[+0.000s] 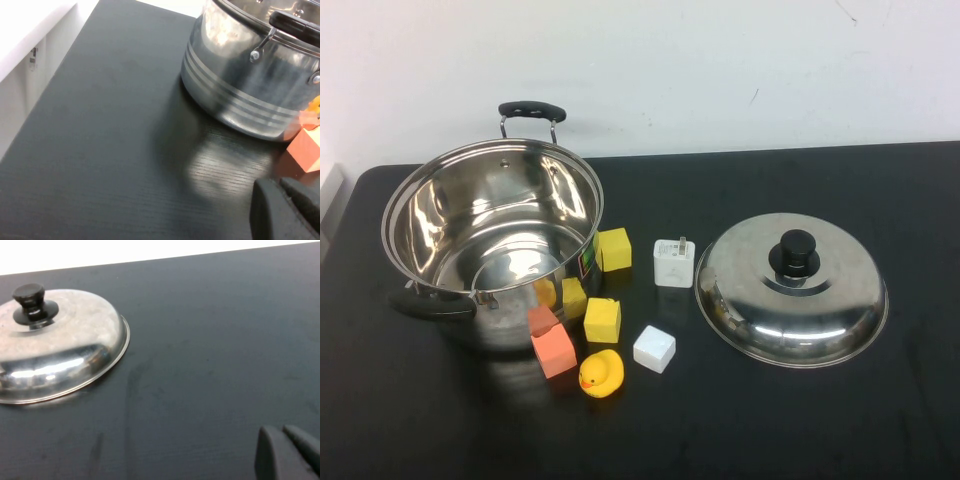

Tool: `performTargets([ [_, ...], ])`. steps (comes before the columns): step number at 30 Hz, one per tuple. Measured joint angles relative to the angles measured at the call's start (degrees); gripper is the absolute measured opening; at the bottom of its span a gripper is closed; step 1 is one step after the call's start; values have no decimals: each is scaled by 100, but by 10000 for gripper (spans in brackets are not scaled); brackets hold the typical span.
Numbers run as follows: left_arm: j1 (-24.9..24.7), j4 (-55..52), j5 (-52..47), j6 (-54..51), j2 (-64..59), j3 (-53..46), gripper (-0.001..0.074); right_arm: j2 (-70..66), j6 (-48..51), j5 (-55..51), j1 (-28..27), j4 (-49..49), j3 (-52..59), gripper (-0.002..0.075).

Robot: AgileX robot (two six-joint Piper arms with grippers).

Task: Cover the pot

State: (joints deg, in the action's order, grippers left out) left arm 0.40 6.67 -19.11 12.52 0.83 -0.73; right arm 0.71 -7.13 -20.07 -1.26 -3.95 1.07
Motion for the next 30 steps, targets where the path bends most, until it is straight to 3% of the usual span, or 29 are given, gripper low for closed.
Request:
performTargets([
  [6, 0, 0, 0, 8, 0, 0, -2, 0, 0, 117, 0, 0, 0, -2],
  [9, 0, 0, 0, 8, 0, 0, -2, 0, 0, 666, 0, -50, 61, -2],
  [17, 0, 0, 0, 8, 0, 0, -2, 0, 11, 4118, 0, -236, 60, -2],
  [22, 0, 0, 0, 8, 0, 0, -2, 0, -26, 5758, 0, -226, 60, -2],
  [30, 0, 0, 0, 8, 0, 0, -2, 0, -371, 6419, 0, -187, 50, -2],
])
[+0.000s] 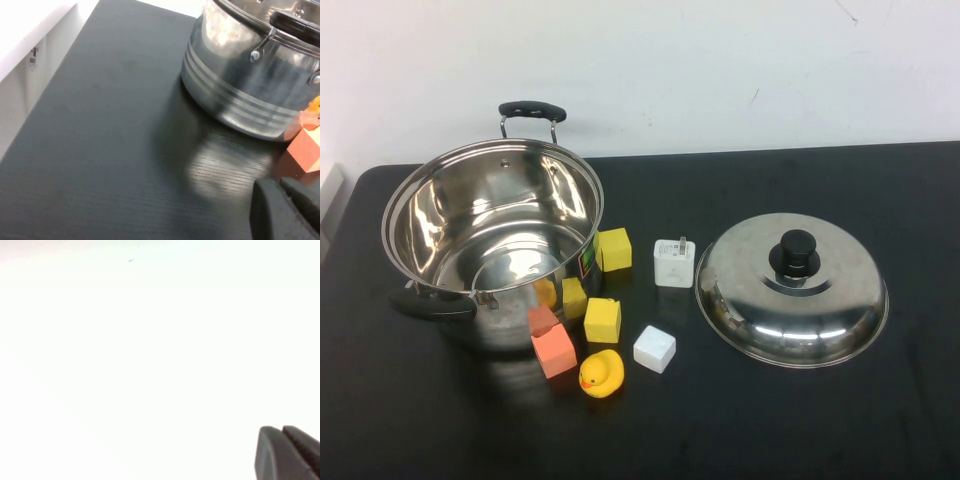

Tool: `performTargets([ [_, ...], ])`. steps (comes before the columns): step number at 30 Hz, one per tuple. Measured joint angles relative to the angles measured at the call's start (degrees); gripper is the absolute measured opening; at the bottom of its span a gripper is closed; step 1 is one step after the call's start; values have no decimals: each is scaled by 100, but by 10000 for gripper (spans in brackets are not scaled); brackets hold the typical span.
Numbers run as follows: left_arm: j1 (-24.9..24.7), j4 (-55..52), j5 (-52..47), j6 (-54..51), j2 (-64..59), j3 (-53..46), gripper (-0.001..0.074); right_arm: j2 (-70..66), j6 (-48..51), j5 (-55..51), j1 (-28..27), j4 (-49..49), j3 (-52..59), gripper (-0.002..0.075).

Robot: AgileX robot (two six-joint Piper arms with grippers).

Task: Cover the pot

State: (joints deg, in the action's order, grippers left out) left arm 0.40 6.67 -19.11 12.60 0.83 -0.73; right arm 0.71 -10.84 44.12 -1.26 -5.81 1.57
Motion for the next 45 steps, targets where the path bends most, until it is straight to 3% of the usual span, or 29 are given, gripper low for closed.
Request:
performTargets([
  [8, 0, 0, 0, 0, 0, 0, -2, 0, -126, -476, 0, 0, 0, -2],
  [18, 0, 0, 0, 0, 0, 0, -2, 0, -136, -222, 0, 257, 0, -2],
  [28, 0, 0, 0, 0, 0, 0, -2, 0, 202, -1564, 0, 508, 0, -2],
  [45, 0, 0, 0, 0, 0, 0, -2, 0, 463, -1485, 0, 581, 0, -2],
])
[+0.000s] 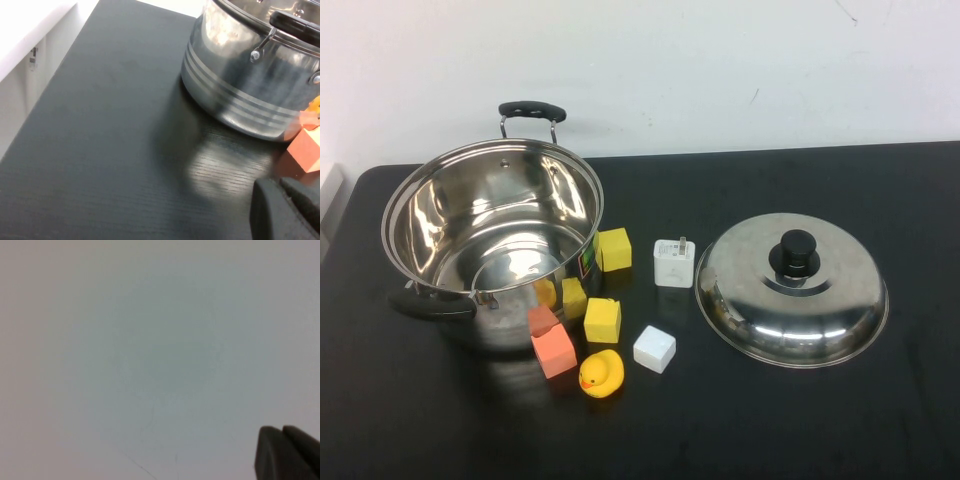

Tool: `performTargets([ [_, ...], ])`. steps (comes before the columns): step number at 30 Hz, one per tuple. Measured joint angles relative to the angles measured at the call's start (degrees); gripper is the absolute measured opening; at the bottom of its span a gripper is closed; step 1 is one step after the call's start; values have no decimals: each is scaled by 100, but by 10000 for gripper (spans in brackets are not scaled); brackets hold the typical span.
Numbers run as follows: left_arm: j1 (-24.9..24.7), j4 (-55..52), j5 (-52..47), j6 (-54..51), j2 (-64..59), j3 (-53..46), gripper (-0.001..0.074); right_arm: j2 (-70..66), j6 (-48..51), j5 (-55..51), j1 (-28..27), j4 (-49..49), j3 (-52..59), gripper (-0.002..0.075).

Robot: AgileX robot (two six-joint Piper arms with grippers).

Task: Cover the pot
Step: Pick up the pot lid

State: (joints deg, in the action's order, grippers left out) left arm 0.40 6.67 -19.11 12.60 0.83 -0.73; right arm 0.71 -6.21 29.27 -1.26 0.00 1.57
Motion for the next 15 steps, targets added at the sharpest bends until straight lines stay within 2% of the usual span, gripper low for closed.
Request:
performTargets([
  [6, 0, 0, 0, 0, 0, 0, -2, 0, 336, -119, 0, 370, 0, -2],
  [10, 0, 0, 0, 0, 0, 0, -2, 0, 487, -1365, 0, 519, -495, -2],
  [15, 0, 0, 0, 0, 0, 0, -2, -69, 1307, -2820, 0, 548, -1389, -2],
])
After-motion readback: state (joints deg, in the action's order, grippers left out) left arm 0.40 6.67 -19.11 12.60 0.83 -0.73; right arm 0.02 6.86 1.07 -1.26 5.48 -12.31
